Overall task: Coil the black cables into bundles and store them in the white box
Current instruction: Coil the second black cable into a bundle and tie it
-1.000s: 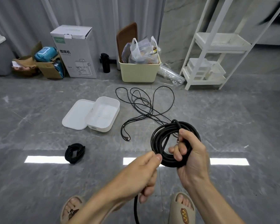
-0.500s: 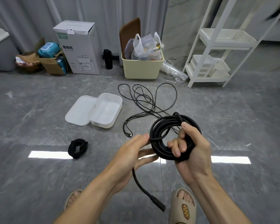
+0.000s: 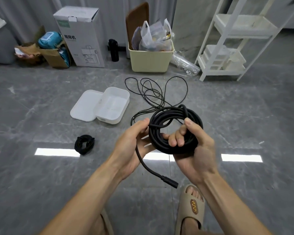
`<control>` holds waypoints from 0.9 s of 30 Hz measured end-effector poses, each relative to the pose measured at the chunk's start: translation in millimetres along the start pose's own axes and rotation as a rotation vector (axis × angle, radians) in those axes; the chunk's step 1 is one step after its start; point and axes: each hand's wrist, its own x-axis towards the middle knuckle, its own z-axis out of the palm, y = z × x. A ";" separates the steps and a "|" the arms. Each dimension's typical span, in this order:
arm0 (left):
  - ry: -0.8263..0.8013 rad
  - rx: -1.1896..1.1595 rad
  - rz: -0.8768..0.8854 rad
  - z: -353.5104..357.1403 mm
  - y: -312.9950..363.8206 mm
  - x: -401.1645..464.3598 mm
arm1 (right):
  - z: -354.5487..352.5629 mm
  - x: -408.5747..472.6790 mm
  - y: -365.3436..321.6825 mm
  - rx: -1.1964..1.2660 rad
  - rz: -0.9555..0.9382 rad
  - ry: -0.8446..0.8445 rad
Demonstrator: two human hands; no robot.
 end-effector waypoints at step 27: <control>-0.089 0.389 0.118 -13.0 16.3 -6.2 | -4.8 -3.7 -17.3 -0.069 0.626 -0.258</control>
